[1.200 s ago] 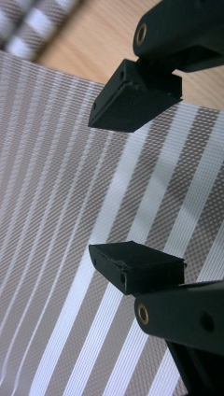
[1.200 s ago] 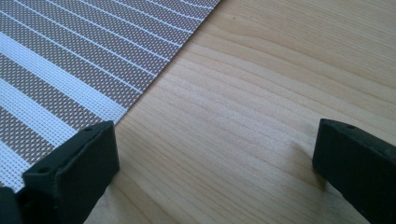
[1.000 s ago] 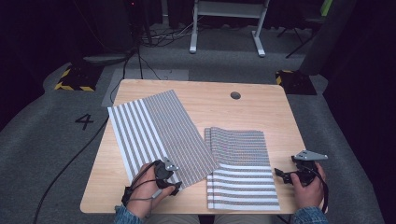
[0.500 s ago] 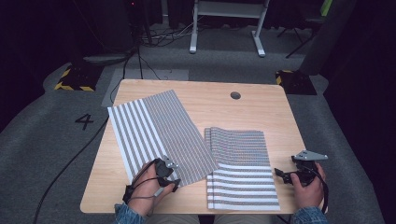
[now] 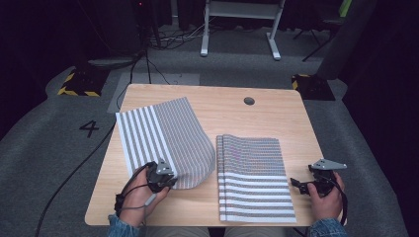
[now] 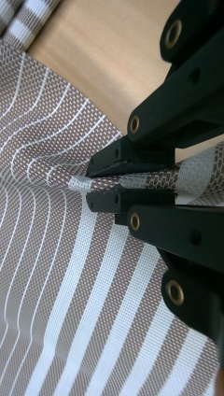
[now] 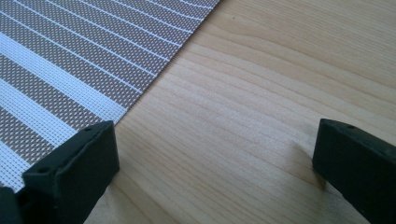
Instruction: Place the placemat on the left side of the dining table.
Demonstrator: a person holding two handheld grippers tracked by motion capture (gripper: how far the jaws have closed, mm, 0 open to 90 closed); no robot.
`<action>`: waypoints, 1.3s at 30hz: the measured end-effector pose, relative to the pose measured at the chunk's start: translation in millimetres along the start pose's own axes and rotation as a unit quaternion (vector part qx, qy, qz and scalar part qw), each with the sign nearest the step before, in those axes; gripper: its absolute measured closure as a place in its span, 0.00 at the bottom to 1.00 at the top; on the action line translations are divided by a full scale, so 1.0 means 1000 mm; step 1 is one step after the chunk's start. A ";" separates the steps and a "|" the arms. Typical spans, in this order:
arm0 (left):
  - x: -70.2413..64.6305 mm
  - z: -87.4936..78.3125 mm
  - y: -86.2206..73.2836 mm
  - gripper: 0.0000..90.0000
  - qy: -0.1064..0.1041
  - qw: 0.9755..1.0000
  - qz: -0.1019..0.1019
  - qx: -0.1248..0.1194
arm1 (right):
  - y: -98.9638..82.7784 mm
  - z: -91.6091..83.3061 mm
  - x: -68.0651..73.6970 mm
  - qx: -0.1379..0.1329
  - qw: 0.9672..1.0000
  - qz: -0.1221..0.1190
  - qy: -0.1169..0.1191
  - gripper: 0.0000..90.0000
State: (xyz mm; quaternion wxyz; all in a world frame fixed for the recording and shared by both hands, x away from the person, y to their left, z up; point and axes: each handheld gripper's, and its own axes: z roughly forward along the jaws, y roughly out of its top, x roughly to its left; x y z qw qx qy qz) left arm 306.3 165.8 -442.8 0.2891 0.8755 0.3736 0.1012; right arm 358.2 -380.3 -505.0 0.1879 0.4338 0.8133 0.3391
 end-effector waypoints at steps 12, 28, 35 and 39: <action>0.022 -0.054 -0.049 0.54 0.052 0.993 -0.104 0.031 | 0.000 0.000 0.000 0.000 1.000 0.000 0.001 0.00; 0.045 -0.001 -0.055 0.32 0.097 0.975 -0.189 0.071 | 0.000 0.000 0.000 0.000 1.000 -0.001 0.001 0.00; 0.064 0.011 -0.054 0.32 0.116 0.978 -0.173 0.006 | 0.000 0.000 0.000 0.000 1.000 -0.001 0.002 0.00; 0.073 0.015 -0.050 0.32 0.117 0.978 -0.174 0.002 | 0.000 0.000 0.000 0.000 1.000 -0.002 0.001 0.01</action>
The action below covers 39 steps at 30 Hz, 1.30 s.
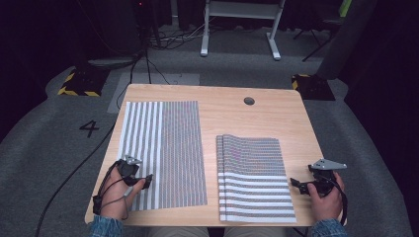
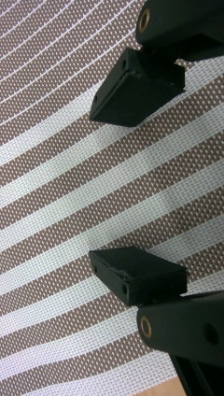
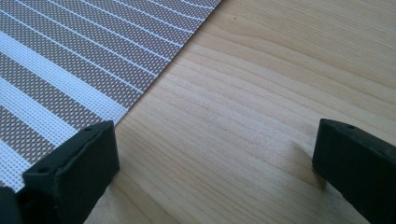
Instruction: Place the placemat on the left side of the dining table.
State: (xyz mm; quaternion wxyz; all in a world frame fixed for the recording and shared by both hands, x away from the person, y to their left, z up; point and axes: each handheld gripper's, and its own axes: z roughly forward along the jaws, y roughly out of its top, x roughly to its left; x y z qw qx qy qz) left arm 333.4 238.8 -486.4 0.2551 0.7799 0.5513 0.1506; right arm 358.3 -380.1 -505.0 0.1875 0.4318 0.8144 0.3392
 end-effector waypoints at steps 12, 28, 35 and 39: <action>0.030 0.016 0.006 0.32 -0.008 0.998 0.021 -0.067 | 0.000 0.000 0.000 0.000 1.000 0.000 0.000 0.01; 0.036 0.005 0.011 0.35 0.024 0.999 -0.009 -0.040 | 0.000 0.000 0.000 0.000 1.000 0.001 -0.001 0.01; -0.032 0.003 0.016 0.29 -0.044 0.996 0.027 -0.070 | 0.000 0.000 0.000 0.000 1.000 0.001 -0.001 0.01; -0.051 0.013 0.016 0.30 -0.052 0.995 0.045 -0.078 | 0.000 0.000 0.000 0.000 1.000 0.001 -0.001 0.01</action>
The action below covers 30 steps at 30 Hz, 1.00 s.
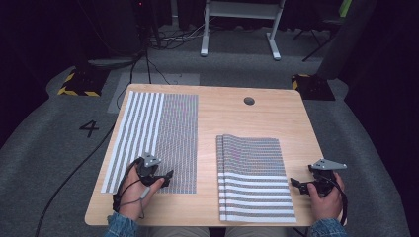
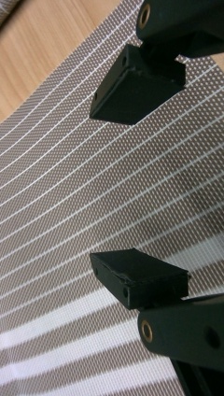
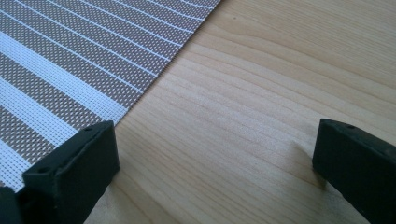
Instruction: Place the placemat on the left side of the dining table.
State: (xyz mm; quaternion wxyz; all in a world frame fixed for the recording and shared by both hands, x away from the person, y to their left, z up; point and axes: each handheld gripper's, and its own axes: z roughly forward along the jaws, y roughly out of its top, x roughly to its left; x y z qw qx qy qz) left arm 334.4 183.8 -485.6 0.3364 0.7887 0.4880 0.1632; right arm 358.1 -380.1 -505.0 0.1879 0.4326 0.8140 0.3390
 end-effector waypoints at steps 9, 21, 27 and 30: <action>-0.001 0.009 -0.006 0.38 0.031 0.999 -0.014 0.013 | 0.000 0.000 0.000 0.000 1.000 0.000 0.000 0.01; 0.004 0.016 -0.002 0.39 0.042 0.999 -0.027 -0.003 | 0.000 0.000 0.000 0.000 1.000 0.000 0.000 0.01; 0.004 0.017 -0.001 0.38 0.045 0.999 -0.025 0.000 | 0.000 0.000 0.000 0.000 1.000 0.000 0.000 0.01; 0.005 0.013 0.000 0.42 0.046 0.999 -0.013 -0.007 | 0.000 0.000 0.000 0.000 1.000 0.000 0.000 0.01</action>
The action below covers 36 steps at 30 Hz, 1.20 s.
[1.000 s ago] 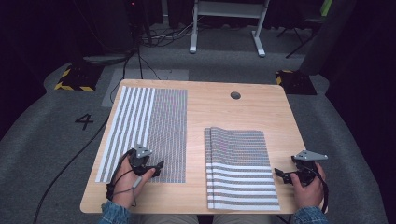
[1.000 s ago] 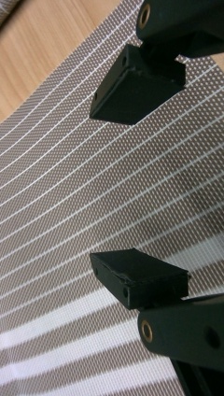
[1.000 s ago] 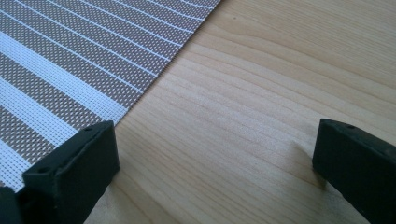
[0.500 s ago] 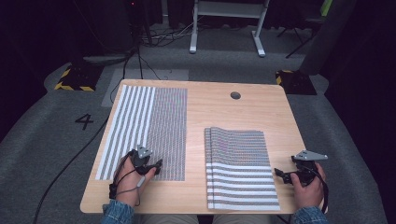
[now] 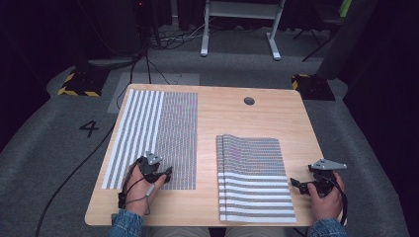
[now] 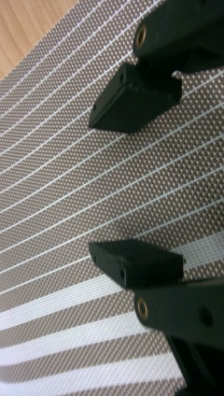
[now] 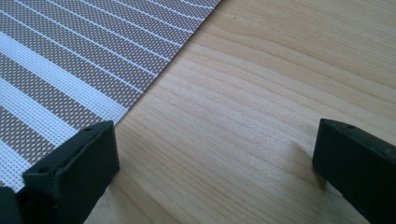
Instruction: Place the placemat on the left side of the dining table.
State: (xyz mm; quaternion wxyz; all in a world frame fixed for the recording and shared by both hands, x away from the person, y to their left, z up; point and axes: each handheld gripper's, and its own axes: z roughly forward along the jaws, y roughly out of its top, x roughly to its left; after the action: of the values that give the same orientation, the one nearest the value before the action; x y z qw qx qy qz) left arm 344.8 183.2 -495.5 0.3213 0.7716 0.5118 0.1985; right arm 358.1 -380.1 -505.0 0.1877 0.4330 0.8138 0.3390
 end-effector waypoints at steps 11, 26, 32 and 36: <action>-0.012 -0.039 0.015 0.35 -0.023 0.997 0.029 -0.062 | 0.000 0.000 0.000 0.000 1.000 -0.001 0.000 0.01; -0.076 -0.059 0.007 0.34 -0.142 0.983 0.100 -0.057 | 0.000 0.000 0.000 0.000 1.000 -0.001 0.000 0.01; -0.090 -0.053 -0.002 0.34 -0.167 0.977 0.125 -0.033 | 0.000 0.000 0.000 0.000 1.000 -0.001 0.000 0.01; -0.097 -0.047 -0.008 0.33 -0.179 0.973 0.143 -0.020 | 0.000 0.000 0.000 0.000 1.000 -0.001 0.000 0.01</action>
State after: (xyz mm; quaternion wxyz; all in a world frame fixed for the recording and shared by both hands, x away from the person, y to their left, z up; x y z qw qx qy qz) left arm 270.9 110.4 -465.0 0.3914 0.8530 0.3268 0.1115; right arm 357.7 -380.2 -505.0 0.1881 0.4323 0.8143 0.3385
